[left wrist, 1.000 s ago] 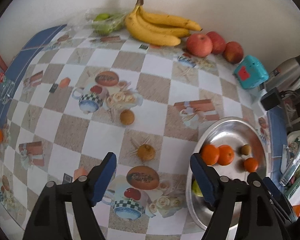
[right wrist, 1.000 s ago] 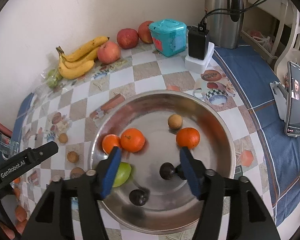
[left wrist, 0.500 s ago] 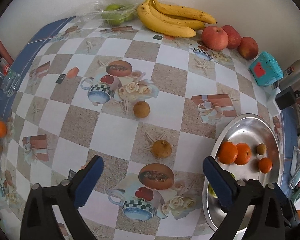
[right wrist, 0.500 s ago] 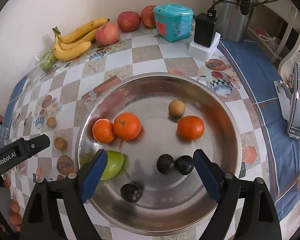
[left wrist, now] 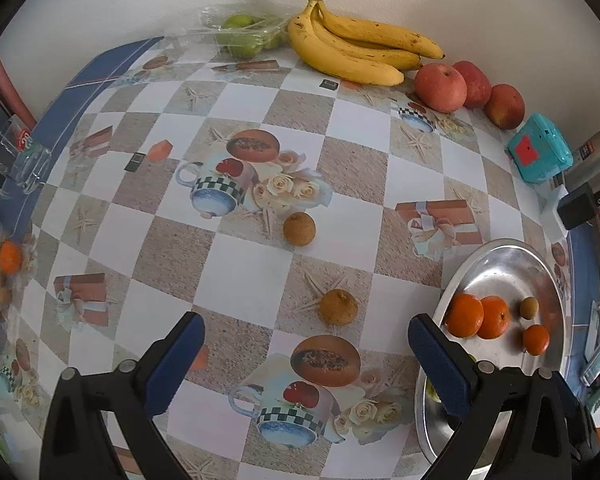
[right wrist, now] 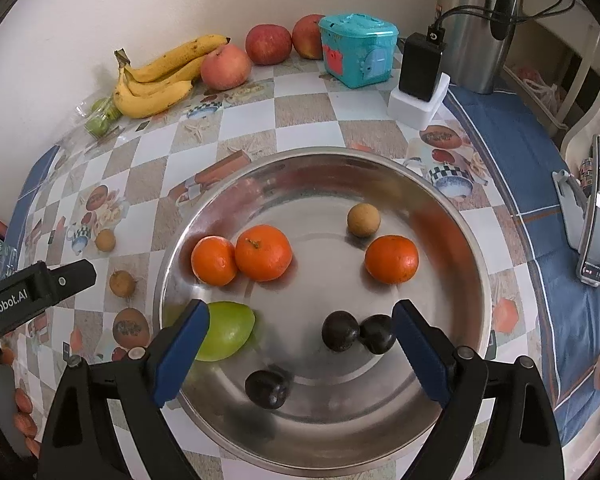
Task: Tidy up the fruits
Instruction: 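Move both open grippers back from the bowl toward the remaining fruit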
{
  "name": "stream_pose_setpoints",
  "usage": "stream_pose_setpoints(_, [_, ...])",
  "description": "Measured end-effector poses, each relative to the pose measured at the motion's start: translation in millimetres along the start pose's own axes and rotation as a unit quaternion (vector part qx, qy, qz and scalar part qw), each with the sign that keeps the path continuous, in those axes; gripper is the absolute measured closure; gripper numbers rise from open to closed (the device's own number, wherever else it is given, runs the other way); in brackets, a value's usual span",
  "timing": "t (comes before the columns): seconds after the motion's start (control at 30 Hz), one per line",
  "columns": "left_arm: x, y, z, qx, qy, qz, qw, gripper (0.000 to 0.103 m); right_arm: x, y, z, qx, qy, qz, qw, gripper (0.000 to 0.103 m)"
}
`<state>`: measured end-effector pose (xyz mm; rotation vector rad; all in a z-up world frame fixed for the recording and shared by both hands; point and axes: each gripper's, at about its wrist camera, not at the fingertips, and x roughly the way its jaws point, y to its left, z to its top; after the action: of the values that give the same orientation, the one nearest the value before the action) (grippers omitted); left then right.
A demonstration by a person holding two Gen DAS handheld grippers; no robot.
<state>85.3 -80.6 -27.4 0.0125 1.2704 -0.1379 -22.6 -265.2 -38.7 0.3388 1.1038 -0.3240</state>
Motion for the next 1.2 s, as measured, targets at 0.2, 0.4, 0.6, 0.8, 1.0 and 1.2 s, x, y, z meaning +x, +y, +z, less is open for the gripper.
stream_pose_setpoints(0.2, [-0.6, 0.3, 0.6, 0.008, -0.001, 0.006, 1.0000, 0.000, 0.0, 1.1, 0.3, 0.000, 0.001, 0.001, 1.000, 0.010])
stream_pose_setpoints(0.4, [-6.8, 8.1, 4.8, 0.011, -0.014, 0.017, 0.9997, 0.000, 0.3, 5.5, 0.1, -0.001, 0.003, 0.002, 1.000, 0.010])
stream_pose_setpoints(0.6, [-12.9, 25.9, 12.0, 0.009, -0.028, 0.034, 0.9990, 0.000, -0.7, 18.2, 1.1, -0.007, 0.005, 0.006, 1.000, 0.010])
stream_pose_setpoints(0.8, [-19.7, 55.6, 21.5, -0.015, -0.042, 0.049, 0.9978, 0.000, -1.6, 43.5, 5.5, -0.013, 0.005, 0.026, 1.000, 0.010])
stream_pose_setpoints(1.0, [-26.0, 86.6, 29.0, -0.036, -0.054, 0.069, 0.9955, 0.000, -0.6, 80.7, 8.1, -0.036, 0.007, 0.054, 0.998, 0.010])
stream_pose_setpoints(1.2, [-27.7, 107.5, 34.2, -0.048, -0.061, 0.084, 0.9934, 0.000, 0.6, 117.7, 7.0, -0.070, 0.002, 0.085, 0.994, 0.010])
